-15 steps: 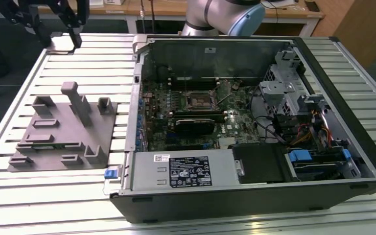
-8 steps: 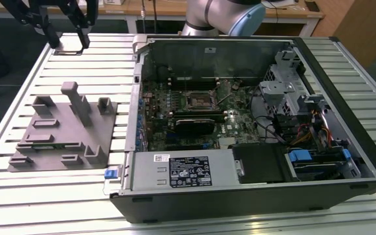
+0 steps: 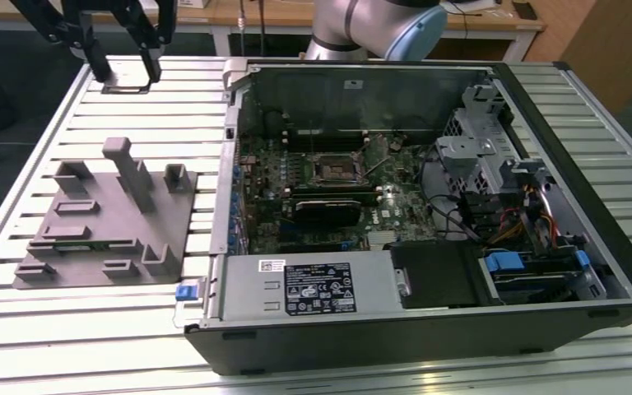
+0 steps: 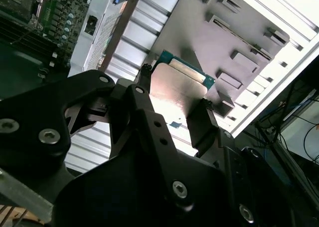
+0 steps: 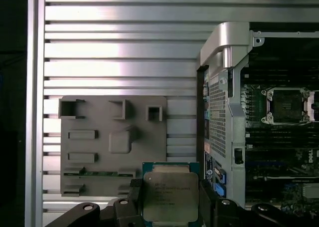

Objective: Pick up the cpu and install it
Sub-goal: 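Pick up the cpu and move it towards the insertion slot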

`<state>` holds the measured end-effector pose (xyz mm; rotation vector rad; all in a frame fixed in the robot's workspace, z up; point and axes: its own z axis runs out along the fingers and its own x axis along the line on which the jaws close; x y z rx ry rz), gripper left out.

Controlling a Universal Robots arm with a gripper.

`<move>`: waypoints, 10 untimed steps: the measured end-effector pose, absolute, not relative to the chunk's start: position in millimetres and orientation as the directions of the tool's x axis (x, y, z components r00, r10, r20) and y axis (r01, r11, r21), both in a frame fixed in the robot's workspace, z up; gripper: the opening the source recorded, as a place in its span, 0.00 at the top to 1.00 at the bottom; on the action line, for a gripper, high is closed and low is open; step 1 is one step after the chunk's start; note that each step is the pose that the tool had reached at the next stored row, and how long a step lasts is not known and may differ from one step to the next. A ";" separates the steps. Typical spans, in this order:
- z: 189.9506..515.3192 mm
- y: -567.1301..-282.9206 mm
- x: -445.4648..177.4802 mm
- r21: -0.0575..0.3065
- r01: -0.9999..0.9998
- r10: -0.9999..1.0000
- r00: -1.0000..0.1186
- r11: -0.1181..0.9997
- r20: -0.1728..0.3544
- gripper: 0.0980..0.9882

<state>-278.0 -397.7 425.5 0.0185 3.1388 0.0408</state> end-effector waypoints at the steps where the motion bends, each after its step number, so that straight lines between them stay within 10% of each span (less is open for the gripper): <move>1: 425.4 -397.7 -276.7 0.026 0.012 0.012 -1.000 1.000 -0.002 0.51; 10: 424.3 -397.7 -267.1 0.026 0.012 0.012 -1.000 1.000 -0.002 0.51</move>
